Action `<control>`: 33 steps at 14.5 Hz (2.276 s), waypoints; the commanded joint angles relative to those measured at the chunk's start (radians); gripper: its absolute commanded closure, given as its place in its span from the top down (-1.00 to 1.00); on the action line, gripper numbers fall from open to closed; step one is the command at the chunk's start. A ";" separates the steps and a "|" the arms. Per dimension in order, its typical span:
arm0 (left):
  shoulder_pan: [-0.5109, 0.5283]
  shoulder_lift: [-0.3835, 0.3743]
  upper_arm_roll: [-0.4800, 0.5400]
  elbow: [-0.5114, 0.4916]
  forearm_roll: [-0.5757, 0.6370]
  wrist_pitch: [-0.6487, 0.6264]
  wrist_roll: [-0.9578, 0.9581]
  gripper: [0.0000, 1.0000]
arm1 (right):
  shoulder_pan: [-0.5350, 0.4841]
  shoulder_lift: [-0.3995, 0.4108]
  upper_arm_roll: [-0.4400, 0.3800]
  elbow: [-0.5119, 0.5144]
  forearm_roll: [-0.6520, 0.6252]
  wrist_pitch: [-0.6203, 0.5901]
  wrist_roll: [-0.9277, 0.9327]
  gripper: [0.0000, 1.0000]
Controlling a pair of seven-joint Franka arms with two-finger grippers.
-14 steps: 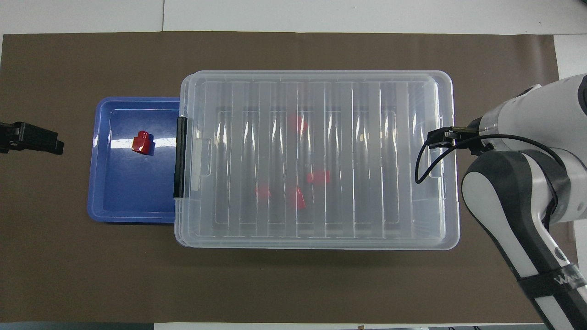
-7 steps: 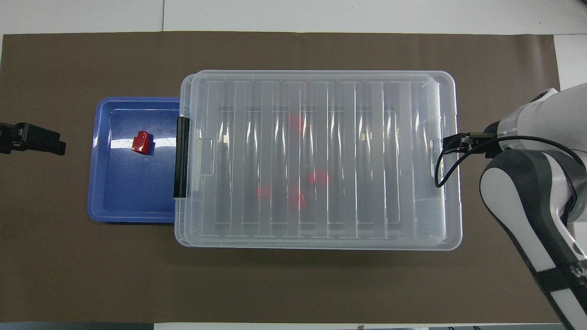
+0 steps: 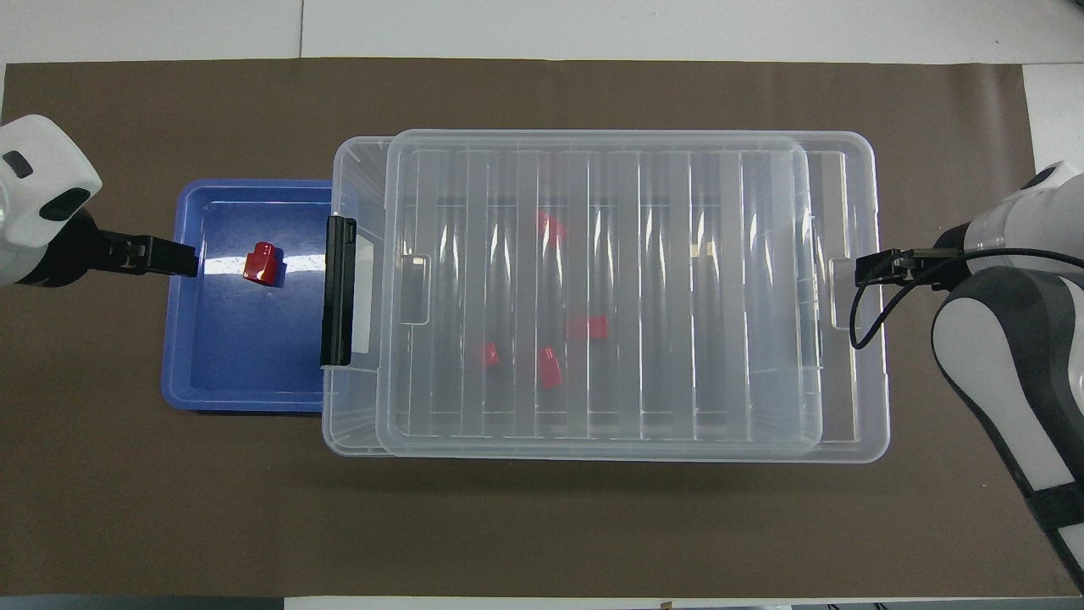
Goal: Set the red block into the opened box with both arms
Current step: 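Slide the lid with the right gripper while the left gripper grasps the block, then lift the red block with the left gripper and carry it over the box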
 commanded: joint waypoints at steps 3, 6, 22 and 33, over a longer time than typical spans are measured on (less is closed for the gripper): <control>-0.012 -0.008 0.007 -0.210 0.009 0.258 0.006 1.00 | -0.082 -0.021 0.003 -0.026 -0.001 0.010 -0.143 1.00; -0.012 0.072 0.007 -0.230 0.009 0.372 0.047 1.00 | -0.123 -0.020 0.003 -0.022 -0.001 0.007 -0.209 1.00; 0.004 0.262 0.009 -0.345 0.007 0.728 0.116 1.00 | -0.258 -0.014 0.002 0.004 -0.002 0.002 -0.413 1.00; 0.011 0.212 0.009 -0.339 0.007 0.648 0.101 -1.00 | -0.229 -0.003 0.005 0.069 0.001 -0.063 -0.407 1.00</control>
